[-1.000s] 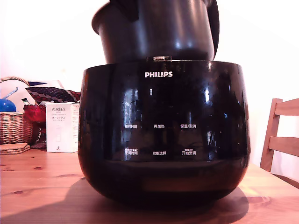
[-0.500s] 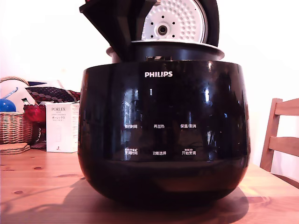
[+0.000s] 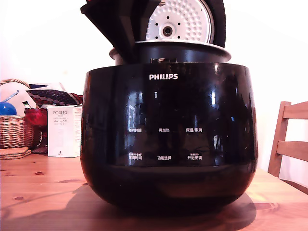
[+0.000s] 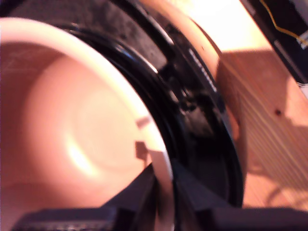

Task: Place the pot you are holding inside the rice cooker

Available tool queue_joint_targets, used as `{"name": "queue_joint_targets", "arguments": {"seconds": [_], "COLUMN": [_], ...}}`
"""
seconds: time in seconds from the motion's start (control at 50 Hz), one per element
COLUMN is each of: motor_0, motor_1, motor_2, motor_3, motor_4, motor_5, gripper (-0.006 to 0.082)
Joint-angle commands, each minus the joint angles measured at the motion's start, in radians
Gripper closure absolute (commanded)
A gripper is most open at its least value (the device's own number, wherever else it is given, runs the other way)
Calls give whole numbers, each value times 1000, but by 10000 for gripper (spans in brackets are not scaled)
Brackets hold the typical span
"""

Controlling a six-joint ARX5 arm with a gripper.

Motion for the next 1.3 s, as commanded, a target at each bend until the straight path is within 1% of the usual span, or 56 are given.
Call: {"name": "queue_joint_targets", "arguments": {"seconds": [0.0, 0.14, 0.28, 0.34, 0.54, 0.6, 0.64, 0.68, 0.7, 0.76, 0.78, 0.82, 0.84, 0.9, 0.92, 0.96, 0.98, 1.04, 1.06, 1.1, 1.12, 1.18, 1.2, 1.24, 1.26, 1.28], "motor_0": [-13, -13, -13, -13, -13, -13, -13, -13, -13, -12, -11, -10, -8, -3, -2, 2, 3, 11, 15, 24, 29, 51, 60, 80, 88, 104], "motor_1": [-28, -28, -28, -28, -30, -31, -34, -37, -37, -40, -43, -44, -45, -52, -55, -60, -64, -75, -79, -84, -87, -95, -97, -100, -103, -105], "motor_2": [17, 17, 17, 17, 17, 19, 21, 24, 26, 37, 41, 51, 58, 74, 79, 87, 89, 90, 90, 90, 90, 90, 90, 90, 90, 90], "motor_3": [0, -4, -20, -19, -16, -15, -16, -15, -14, -16, -15, -15, -15, -14, -14, -14, -16, -17, -19, -22, -23, -23, -21, -11, -7, 1], "motor_4": [26, 53, 55, 55, 43, 35, 29, 26, 17, 17, 17, 17, 18, 18, 21, 22, 22, 21, 21, 23, 26, 29, 31, 42, 49, 57], "motor_5": [2, 1, -7, -21, -37, -57, -97, -97, -142, -153, -215, -215, -262, -272, -335, -335, -389, -396, -468, -468, -550, -557, -648, -648, -714, -721], "gripper": [687, 682, 584, 555, 549, 549, 549, 550, 550, 550, 550, 551, 551, 556, 567, 606, 620, 712, 741, 795, 791, 788, 788, 788, 788, 788]}}
